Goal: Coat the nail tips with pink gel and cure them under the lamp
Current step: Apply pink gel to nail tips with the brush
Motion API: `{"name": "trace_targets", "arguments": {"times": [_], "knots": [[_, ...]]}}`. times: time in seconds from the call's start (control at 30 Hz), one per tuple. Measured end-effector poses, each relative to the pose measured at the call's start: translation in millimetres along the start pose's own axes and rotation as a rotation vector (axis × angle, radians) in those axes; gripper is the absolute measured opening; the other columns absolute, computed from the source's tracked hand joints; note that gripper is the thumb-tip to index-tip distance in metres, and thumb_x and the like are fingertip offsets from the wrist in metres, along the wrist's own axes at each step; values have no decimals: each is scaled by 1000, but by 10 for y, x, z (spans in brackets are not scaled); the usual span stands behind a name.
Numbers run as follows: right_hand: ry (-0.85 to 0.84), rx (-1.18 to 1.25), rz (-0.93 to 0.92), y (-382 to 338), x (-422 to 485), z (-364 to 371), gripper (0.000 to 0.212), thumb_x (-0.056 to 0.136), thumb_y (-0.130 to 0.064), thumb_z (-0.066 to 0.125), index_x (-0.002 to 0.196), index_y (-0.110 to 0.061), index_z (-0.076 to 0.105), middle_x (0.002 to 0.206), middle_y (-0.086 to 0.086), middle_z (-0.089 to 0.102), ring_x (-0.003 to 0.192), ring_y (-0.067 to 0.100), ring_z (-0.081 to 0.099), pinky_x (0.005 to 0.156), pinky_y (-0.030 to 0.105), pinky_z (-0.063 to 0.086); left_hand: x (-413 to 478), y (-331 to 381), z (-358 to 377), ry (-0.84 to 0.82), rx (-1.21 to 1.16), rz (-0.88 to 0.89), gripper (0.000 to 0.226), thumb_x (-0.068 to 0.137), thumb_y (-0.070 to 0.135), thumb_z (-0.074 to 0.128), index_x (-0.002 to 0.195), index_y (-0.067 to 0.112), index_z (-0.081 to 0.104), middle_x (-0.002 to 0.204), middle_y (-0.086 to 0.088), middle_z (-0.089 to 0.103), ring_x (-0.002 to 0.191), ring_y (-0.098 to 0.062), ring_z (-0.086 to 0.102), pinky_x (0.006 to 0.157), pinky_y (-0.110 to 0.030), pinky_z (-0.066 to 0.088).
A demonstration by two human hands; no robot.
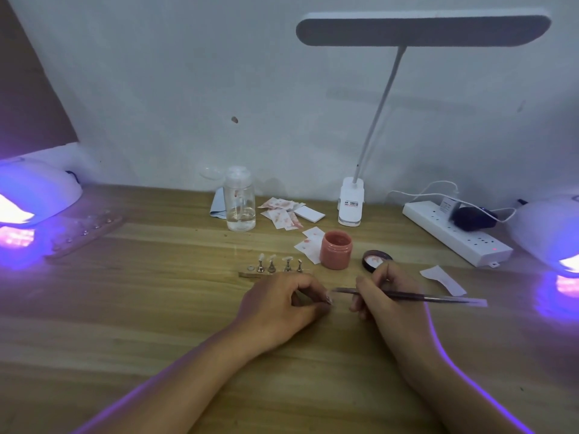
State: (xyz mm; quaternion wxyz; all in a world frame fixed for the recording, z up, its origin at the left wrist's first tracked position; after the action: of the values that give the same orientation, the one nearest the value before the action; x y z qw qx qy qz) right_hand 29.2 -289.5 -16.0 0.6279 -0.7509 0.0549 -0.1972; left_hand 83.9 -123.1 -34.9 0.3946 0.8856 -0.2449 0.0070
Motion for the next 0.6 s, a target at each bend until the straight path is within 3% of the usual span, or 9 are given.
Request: {"name": "trace_targets", "arguments": {"times": [0.23, 0.37, 0.5, 0.6], "knots": [[-14, -18, -10, 19, 2, 15, 22, 84, -4, 59, 68, -6, 45, 54, 12, 64, 43, 9, 49, 45, 18, 39, 0, 11, -1, 6, 14, 1, 18, 78, 45, 75, 77, 57, 63, 75, 42, 60, 67, 15, 56, 56, -17, 33], [1, -6, -9, 9, 5, 14, 20, 84, -4, 59, 70, -2, 45, 54, 10, 64, 45, 12, 46, 45, 21, 38, 10, 2, -4, 5, 14, 3, 17, 79, 44, 76, 75, 55, 63, 74, 42, 60, 66, 16, 55, 56, -18, 33], [119, 138, -20, 11, 19, -69, 32, 91, -23, 65, 78, 2, 49, 47, 3, 52, 43, 10, 41, 41, 17, 35, -3, 10, -13, -1, -3, 2, 20, 80, 42, 76, 74, 57, 63, 68, 42, 58, 63, 16, 54, 55, -16, 30], [118, 201, -44, -2, 28, -86, 33, 90, -30, 65, 80, 0, 57, 48, 3, 46, 44, 9, 39, 42, 16, 34, -2, 4, -20, -6, -27, -7, 12, 81, 43, 74, 79, 51, 66, 68, 40, 59, 61, 14, 54, 57, -18, 32]]}}
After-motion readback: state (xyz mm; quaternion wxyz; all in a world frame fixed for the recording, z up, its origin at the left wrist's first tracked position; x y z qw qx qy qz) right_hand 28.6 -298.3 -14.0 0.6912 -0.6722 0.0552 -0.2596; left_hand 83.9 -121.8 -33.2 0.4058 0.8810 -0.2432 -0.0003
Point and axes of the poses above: each hand's wrist, its own x-axis towards the middle knuckle, its own z-axis out of the palm, y = z × x, the point moved 3 cm from there along x, towards the middle knuckle
